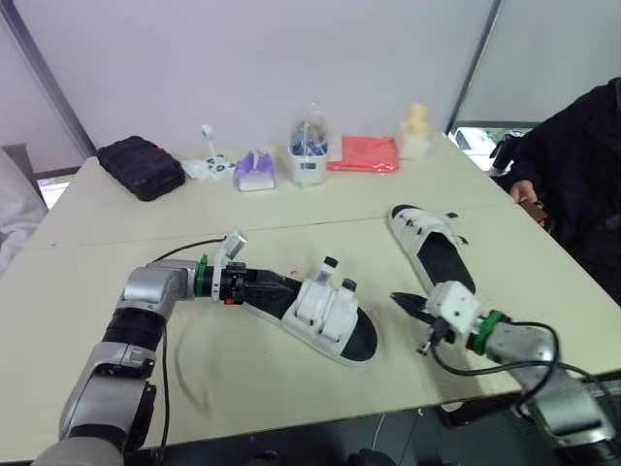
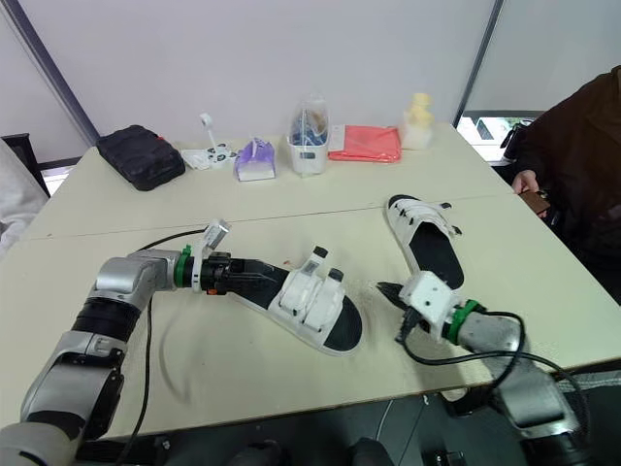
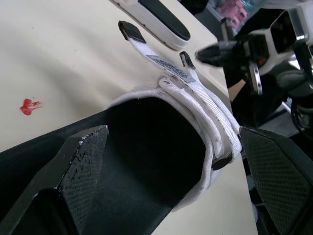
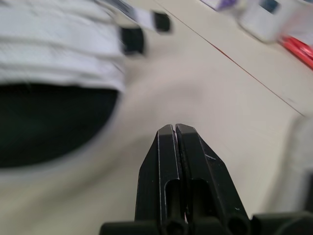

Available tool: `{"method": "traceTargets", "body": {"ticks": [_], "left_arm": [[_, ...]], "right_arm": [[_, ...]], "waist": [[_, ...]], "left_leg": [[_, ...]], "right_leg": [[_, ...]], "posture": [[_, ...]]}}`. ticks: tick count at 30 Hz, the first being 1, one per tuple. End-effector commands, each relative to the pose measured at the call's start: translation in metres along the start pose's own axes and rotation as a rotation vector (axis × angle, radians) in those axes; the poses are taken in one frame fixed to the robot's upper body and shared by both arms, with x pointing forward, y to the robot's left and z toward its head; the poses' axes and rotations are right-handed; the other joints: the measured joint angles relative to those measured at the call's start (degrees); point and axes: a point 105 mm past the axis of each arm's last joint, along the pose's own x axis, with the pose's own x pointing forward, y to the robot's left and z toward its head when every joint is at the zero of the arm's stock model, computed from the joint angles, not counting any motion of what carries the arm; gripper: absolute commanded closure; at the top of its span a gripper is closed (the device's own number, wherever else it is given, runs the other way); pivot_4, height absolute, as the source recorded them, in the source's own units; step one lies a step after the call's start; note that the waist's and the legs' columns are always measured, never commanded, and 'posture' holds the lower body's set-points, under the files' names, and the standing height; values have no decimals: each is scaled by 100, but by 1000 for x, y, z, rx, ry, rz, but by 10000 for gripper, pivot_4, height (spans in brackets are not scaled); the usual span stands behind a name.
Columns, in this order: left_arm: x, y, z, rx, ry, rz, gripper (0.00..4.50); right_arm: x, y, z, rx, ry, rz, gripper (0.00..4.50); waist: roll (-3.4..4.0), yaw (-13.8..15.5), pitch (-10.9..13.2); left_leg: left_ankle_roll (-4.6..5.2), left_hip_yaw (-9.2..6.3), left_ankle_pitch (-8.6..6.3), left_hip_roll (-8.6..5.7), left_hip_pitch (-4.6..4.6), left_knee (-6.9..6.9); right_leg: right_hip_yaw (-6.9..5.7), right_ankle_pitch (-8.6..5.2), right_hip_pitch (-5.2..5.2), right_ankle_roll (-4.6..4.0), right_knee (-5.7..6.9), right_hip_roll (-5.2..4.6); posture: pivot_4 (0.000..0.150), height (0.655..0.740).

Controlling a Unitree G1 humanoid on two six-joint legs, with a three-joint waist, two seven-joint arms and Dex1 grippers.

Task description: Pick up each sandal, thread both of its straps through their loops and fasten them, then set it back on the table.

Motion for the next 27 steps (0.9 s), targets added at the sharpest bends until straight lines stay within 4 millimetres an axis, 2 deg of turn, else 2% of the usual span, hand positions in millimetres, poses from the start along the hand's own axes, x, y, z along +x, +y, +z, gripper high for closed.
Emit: {"method": "traceTargets", "body": {"ticks": [1,7,13,16,20,25,27], "left_arm": [[2,-10,11,23,3,-62,423],[22,-17,7,-16,47,-162,423],[53,-21,-3,-31,132,-253,423],[62,-21,-8,-30,151,-268,423],[68,-16,-1,-55,96,-237,17587],[69,-15,6,-69,27,-216,42888],[69,-17,12,-67,-9,-208,44652]], "right_arm": [[-18,-10,11,-36,-7,-40,45000],[-31,-12,8,-25,31,-92,45000],[-28,-6,8,-9,27,-104,45000],[-28,-4,9,-2,25,-111,45000],[-27,3,9,13,26,-112,45000],[-24,6,9,25,24,-105,45000],[-23,7,9,28,23,-105,45000]], "waist": [[2,-2,2],[-4,-3,8],[-8,2,10],[-8,-15,11],[-8,-1,11],[-8,-4,11],[-8,-3,11]], "left_leg": [[0,0,0,0,1,0],[1,4,0,0,2,8],[2,3,-1,-5,0,28],[2,4,-1,-5,0,30],[3,4,-1,-5,0,32],[8,4,-4,-7,-1,53],[9,4,-4,-7,-1,55]], "right_leg": [[0,0,1,0,1,0],[0,1,4,0,5,-2],[-2,1,12,1,7,-4],[-1,1,12,1,7,-3],[-1,1,12,2,10,-3],[-1,4,19,8,13,-4],[-1,5,20,9,14,-4]], "posture": [[1500,7400],[1500,7400],[1500,7400],[1500,7400],[1500,7400],[1500,7400],[1500,7400]]}}
